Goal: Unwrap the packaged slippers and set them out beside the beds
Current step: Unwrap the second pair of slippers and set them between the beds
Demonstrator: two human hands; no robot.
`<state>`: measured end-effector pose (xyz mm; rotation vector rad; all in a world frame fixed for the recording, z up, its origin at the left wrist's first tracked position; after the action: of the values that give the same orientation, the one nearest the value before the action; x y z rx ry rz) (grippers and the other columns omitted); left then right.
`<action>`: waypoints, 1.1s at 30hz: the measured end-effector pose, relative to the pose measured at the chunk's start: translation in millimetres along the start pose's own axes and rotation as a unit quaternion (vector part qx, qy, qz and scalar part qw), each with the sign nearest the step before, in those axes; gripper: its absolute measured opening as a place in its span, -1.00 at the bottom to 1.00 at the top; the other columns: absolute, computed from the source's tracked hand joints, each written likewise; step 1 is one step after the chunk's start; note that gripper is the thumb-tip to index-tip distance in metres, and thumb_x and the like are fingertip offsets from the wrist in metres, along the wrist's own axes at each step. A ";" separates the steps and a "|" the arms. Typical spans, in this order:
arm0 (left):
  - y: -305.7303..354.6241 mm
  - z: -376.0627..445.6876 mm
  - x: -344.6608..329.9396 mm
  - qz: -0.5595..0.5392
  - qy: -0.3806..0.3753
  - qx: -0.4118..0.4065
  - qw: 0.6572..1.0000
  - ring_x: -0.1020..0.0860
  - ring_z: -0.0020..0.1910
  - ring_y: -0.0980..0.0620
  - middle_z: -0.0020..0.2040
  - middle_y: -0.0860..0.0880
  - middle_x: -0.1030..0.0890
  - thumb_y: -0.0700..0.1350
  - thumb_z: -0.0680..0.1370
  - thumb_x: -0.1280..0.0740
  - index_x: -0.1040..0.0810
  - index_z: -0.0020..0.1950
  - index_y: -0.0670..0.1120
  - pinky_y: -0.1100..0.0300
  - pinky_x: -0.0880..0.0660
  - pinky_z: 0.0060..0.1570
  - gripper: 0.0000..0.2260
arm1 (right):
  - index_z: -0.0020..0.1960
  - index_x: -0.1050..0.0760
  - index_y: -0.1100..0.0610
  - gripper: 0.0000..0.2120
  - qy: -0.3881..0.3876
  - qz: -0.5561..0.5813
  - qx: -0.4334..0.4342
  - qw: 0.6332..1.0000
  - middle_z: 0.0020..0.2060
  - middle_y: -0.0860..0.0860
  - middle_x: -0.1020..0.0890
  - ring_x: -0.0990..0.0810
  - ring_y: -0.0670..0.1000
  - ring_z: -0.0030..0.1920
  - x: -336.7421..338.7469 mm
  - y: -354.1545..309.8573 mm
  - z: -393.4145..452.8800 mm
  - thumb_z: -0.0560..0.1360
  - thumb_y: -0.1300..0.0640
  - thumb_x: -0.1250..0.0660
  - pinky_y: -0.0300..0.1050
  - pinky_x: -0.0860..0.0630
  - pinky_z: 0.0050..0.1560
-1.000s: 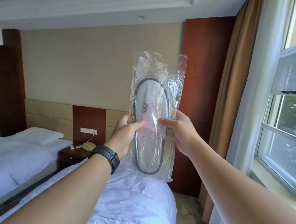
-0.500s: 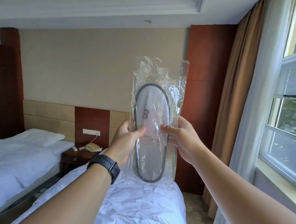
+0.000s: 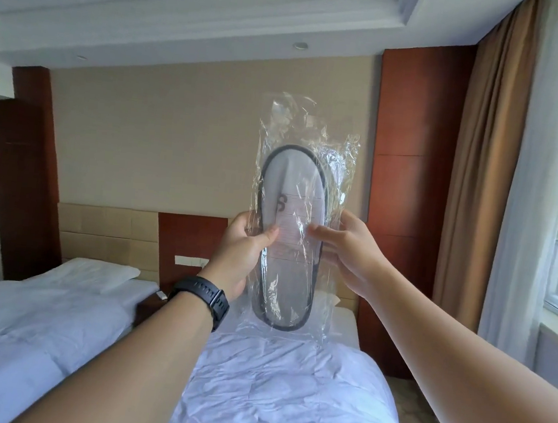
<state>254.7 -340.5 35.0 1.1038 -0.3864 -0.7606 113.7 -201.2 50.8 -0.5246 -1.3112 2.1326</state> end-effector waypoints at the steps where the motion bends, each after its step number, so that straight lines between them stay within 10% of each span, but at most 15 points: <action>1: 1.4 7.5 15.5 -0.003 -0.001 -0.002 1.000 -0.69 0.25 -0.02 0.24 -0.02 -0.75 -0.21 0.61 -0.47 -0.60 0.36 -0.05 -0.10 -0.53 0.42 -0.68 | 0.28 -0.51 0.24 -0.61 0.003 -0.001 -0.002 1.000 0.15 0.20 -0.75 -0.78 0.14 0.11 -15.3 0.8 7.1 0.51 0.25 -0.56 0.22 -0.66 0.18; 24: 6.6 71.6 353.2 -0.021 -0.058 0.008 0.998 -0.68 0.25 -0.13 0.22 -0.07 -0.75 -0.13 0.56 -0.49 -0.65 0.24 -0.02 -0.20 -0.51 0.41 -0.74 | 0.16 -0.59 0.16 -0.74 0.052 -0.012 0.002 0.999 -0.04 0.04 -0.80 -0.80 0.06 0.00 -350.7 32.3 61.6 0.52 0.34 -0.51 0.02 -0.68 -0.04; 29: 1.7 92.0 418.5 -0.028 -0.061 0.015 0.998 -0.68 0.23 -0.07 0.22 -0.06 -0.74 -0.17 0.60 -0.48 -0.62 0.28 -0.04 0.09 -0.49 0.01 -0.75 | -0.02 -0.51 0.11 -0.77 0.047 -0.019 0.004 0.999 -0.17 -0.01 -0.77 -0.79 0.04 -0.05 -416.2 45.1 82.8 0.52 0.36 -0.50 0.16 -0.69 0.06; 33: -10.7 117.6 465.3 -0.026 -0.064 0.018 0.997 -0.68 0.22 -0.08 0.22 -0.06 -0.74 -0.16 0.61 -0.47 -0.63 0.27 -0.04 0.05 -0.51 0.07 -0.76 | -0.03 -0.47 0.12 -0.77 0.039 -0.023 0.002 0.999 -0.22 -0.04 -0.77 -0.79 0.01 -0.10 -460.2 64.5 111.9 0.54 0.36 -0.49 0.11 -0.68 0.00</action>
<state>498.7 -754.0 36.0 1.1066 -0.4823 -0.8761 378.3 -599.3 56.6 -0.5643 -1.2652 2.0559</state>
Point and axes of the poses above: each hand's wrist, its own z-axis towards the middle knuckle, its own x-axis out of the back of the hand, y = z × x, the point moved 5 cm from there along z, towards the middle knuckle
